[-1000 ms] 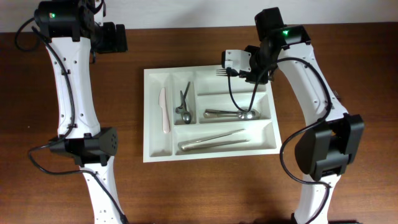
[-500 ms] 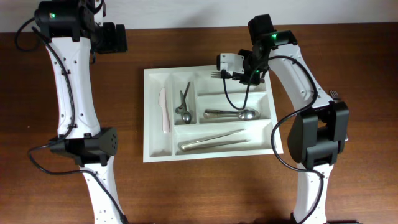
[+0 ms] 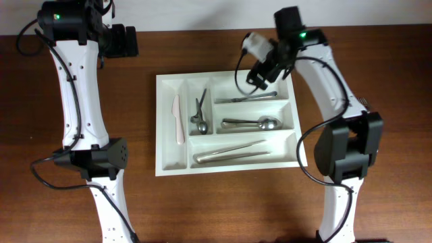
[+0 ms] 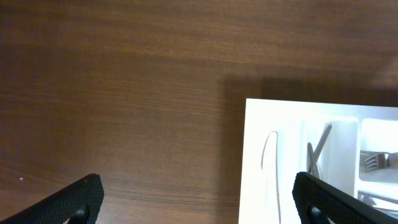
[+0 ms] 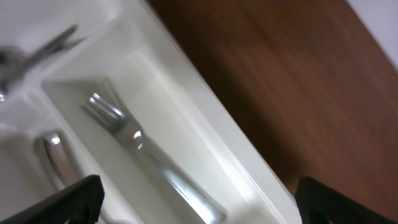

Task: Pack container
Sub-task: 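Carry the fork into the tray's top compartment and release, then return the right gripper to the remaining fork and grasp it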

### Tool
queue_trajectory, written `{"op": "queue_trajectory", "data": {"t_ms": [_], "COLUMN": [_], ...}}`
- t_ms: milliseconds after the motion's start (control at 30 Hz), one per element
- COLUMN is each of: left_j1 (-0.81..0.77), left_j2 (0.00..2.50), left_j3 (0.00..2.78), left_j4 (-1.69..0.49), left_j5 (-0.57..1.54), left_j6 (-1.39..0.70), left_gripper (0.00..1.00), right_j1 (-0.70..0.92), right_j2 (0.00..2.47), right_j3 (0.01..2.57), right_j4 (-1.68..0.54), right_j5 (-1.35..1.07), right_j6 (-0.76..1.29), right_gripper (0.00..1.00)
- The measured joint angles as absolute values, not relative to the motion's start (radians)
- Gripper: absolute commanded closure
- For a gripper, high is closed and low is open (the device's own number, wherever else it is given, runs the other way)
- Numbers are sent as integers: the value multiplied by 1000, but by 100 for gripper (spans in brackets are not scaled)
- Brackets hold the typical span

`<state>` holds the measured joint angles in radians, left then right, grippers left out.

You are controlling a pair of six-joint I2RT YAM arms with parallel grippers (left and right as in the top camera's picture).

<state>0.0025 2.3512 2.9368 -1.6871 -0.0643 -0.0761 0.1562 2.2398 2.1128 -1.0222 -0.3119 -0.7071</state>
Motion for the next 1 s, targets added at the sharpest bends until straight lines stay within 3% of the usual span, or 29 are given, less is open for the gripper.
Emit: {"op": "queue_trajectory", "data": {"t_ms": [233,567,733,933,1000], "left_j1": [2,2,2,2,2], "left_j2": [2351,2351,2351,2351,2351], "left_j3": [2937,2937,2937,2937,2937], "left_j4": [-1687,-1687,-1687,-1687,-1687], "left_j5": [-64,-64,-64,-64,-64], "left_j6": [-76,-76,-76,-76,-76], "left_gripper": [1,1,1,1,1], "right_j1": [-47,-357,-451,-506,-507], "right_j2": [2238,2236,2236,2233,2233], "right_j3": [2293,2309,2288,2092,2010], "right_j4": [-1280,-1434,-1441,-1298,-1227], "right_j5": [-240,-199,-134,-94,-90], "right_j6": [-378,-265,-258,-259,-262], "right_gripper": [1,1,18,32,32]}}
